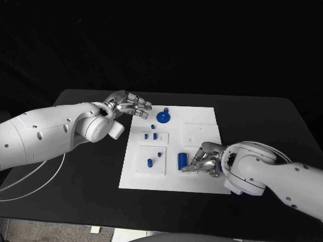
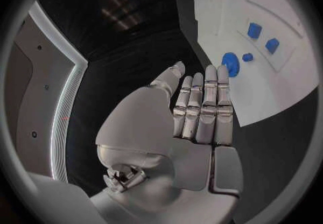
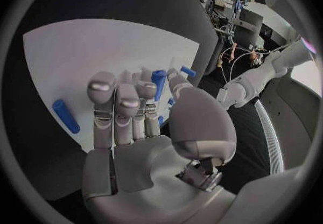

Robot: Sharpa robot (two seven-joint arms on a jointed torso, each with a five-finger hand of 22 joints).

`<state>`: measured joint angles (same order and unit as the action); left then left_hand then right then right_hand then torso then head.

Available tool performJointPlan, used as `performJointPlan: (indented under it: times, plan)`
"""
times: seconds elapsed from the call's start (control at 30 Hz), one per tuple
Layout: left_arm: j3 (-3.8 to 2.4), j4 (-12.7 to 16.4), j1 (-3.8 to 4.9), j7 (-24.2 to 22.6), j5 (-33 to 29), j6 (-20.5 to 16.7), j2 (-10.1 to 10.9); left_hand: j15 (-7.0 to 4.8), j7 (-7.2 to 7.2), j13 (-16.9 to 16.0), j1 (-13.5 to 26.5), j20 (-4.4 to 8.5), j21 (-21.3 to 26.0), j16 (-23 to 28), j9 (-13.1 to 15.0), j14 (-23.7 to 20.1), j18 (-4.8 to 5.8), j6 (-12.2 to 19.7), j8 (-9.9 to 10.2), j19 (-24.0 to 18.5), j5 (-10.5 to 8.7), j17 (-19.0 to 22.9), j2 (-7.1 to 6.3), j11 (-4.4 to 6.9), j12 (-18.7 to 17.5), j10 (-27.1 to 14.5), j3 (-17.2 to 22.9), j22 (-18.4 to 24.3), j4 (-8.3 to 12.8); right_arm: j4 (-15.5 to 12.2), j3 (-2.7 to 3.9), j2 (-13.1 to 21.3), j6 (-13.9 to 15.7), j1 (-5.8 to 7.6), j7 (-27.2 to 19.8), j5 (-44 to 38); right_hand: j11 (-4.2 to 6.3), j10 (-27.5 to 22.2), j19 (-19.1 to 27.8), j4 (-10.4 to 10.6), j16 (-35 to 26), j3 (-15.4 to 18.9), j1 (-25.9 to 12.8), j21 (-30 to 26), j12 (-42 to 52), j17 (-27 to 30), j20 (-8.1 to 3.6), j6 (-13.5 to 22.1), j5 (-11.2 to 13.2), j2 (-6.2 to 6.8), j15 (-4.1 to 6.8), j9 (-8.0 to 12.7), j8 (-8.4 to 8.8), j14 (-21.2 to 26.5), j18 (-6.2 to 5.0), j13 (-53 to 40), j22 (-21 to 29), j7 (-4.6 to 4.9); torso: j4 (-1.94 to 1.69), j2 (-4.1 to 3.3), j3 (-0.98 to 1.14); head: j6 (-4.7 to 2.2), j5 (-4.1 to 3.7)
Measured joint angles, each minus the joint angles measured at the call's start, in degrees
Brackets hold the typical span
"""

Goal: Assemble the parts on the task board

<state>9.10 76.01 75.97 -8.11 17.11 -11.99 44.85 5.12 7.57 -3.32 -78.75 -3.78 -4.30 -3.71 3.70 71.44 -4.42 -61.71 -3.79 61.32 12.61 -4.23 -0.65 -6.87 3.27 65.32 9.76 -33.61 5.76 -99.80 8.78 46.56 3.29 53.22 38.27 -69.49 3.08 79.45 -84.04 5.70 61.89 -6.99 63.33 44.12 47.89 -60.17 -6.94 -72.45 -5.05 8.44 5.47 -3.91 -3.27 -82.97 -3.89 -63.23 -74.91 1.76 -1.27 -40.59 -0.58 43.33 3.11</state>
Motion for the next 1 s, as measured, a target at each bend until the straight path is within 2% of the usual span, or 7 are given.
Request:
performJointPlan:
  times: [0.2, 0.3, 0.5, 0.57, 0.67, 0.8, 1.0]
  plan:
    - [0.01, -0.02, 0.00, 0.06, 0.06, 0.05, 0.00, 0.00, 0.00, 0.00, 0.00, 0.00, 0.00, 0.00, 0.00, 0.00, 0.00, 0.00, 0.00, 0.00, 0.00, 0.00, 0.00, 0.00, 0.00, 0.00, 0.00, 0.00, 0.00, -0.40, -0.05, 0.99, 0.74, -0.12, -0.53, 0.23, 0.00, 0.00, 0.00, 1.28, -0.60, 2.05, 1.71, -0.30, 0.00, 0.48, 0.00, 0.30, -0.84, 0.17, 0.00, 0.01, -0.04, 0.00, 0.00, -0.04, 0.00, 0.30, 0.03, 0.00, 0.02, -0.27, -0.14]
    - [0.01, -0.03, 0.00, 0.07, 0.08, 0.07, -0.01, 0.00, 0.00, 0.00, 0.00, 0.00, 0.00, 0.00, 0.00, 0.00, 0.00, 0.00, 0.00, 0.00, 0.00, 0.00, 0.00, 0.00, 0.00, 0.00, 0.00, 0.00, 0.00, -0.65, 0.47, 1.69, 1.57, -0.27, -1.22, 0.61, -0.02, -0.02, 0.00, 1.26, -0.75, 2.46, 2.10, -0.36, 0.00, 0.74, 0.00, 0.86, -1.69, -0.09, 0.00, 0.00, -0.04, 0.00, 0.00, 0.04, 0.00, 0.78, 0.06, 0.00, 0.04, -0.39, -0.30]
    - [0.01, -0.08, 0.00, 0.08, 0.12, 0.09, -0.04, 0.00, 0.20, 0.00, 0.00, 0.00, 0.00, 0.00, 0.00, 0.00, 0.00, 0.20, 0.00, 0.00, 0.00, 0.00, 0.00, 0.00, 0.00, 0.00, 0.00, 0.13, 0.00, -0.61, 3.73, 4.19, 4.21, -0.27, -3.72, 2.27, -0.44, -0.01, 0.00, 0.52, -0.94, 3.47, 3.48, -0.36, 0.00, 0.82, 0.00, 2.89, -2.73, -1.02, 0.00, -0.21, -0.21, 0.00, 0.00, 0.11, 0.00, 1.19, 0.10, 0.01, 0.09, -0.77, -0.92]
    - [0.03, -0.11, 0.00, 0.08, 0.12, 0.11, -0.06, 0.00, 0.20, 0.00, 0.00, 0.00, 0.00, 0.00, 0.00, 0.00, 0.00, 0.20, 0.00, 0.00, 0.00, 0.00, 0.00, 0.00, 0.00, 0.00, 0.00, 0.13, 0.00, -0.32, 5.20, 5.31, 5.08, -0.26, -5.12, 3.31, -0.44, -0.01, 0.00, -0.79, -0.94, 3.18, 3.92, -0.04, 0.39, 0.77, 0.00, 2.90, -2.94, -1.53, 0.00, -0.25, -0.21, 0.00, 0.00, 0.11, 0.00, 1.19, 0.14, 0.04, 0.10, -0.96, -1.28]
    - [0.06, -0.17, 0.00, 0.04, 0.13, 0.12, -0.10, 0.00, 0.21, 0.00, 0.00, 0.00, 0.00, 0.00, 0.00, 0.00, 0.00, 0.20, 0.00, 0.00, 0.00, -0.03, 0.00, 0.00, 0.00, 0.00, -0.16, 0.19, -0.16, 0.38, 6.66, 6.80, 6.00, -0.18, -6.97, 4.87, -0.44, -0.01, 0.00, -2.64, -0.75, 3.14, 4.09, 0.03, 0.39, 0.70, 0.00, 2.90, -3.41, -2.76, 0.00, -0.25, -0.21, 0.00, 0.00, 0.05, 0.00, 1.19, 0.18, 0.09, 0.09, -1.20, -1.75]
    - [0.12, -0.27, -0.01, -0.08, 0.13, 0.12, -0.19, 0.00, 0.20, 0.00, 0.00, 0.00, 0.00, 0.00, 0.00, 0.00, 0.00, 0.20, 0.00, 0.00, 0.00, -0.05, 0.00, 0.00, 0.00, 0.00, -0.16, 0.19, -0.16, 1.05, 7.94, 8.61, 6.57, -0.20, -8.83, 6.57, -0.44, -0.01, 0.00, -4.50, -0.69, 3.10, 3.95, 0.36, 0.68, 0.62, 0.00, 2.86, -3.61, -3.32, 0.00, -0.25, -0.21, 0.00, -0.01, -0.11, 0.00, 1.16, 0.25, 0.14, 0.17, -1.47, -2.31]
    - [0.50, -0.37, -0.01, -0.20, 0.12, 0.11, -0.28, 0.00, 0.20, 0.00, 0.00, 0.00, 0.00, 0.00, 0.00, 0.00, 0.00, 0.20, 0.00, 0.00, 0.00, -0.05, 0.00, 0.00, 0.00, 0.00, -0.16, 0.19, -0.16, 1.87, 8.53, 10.81, 5.71, -0.21, -9.27, 6.42, -0.43, 0.00, 0.00, -6.11, -0.69, 1.89, 4.17, 0.35, 0.68, 0.62, 0.00, 1.70, -4.51, -3.54, 0.00, -0.70, -0.21, 0.00, -0.01, -0.12, 0.00, 0.55, 0.28, 0.18, 0.24, -1.76, -3.11]
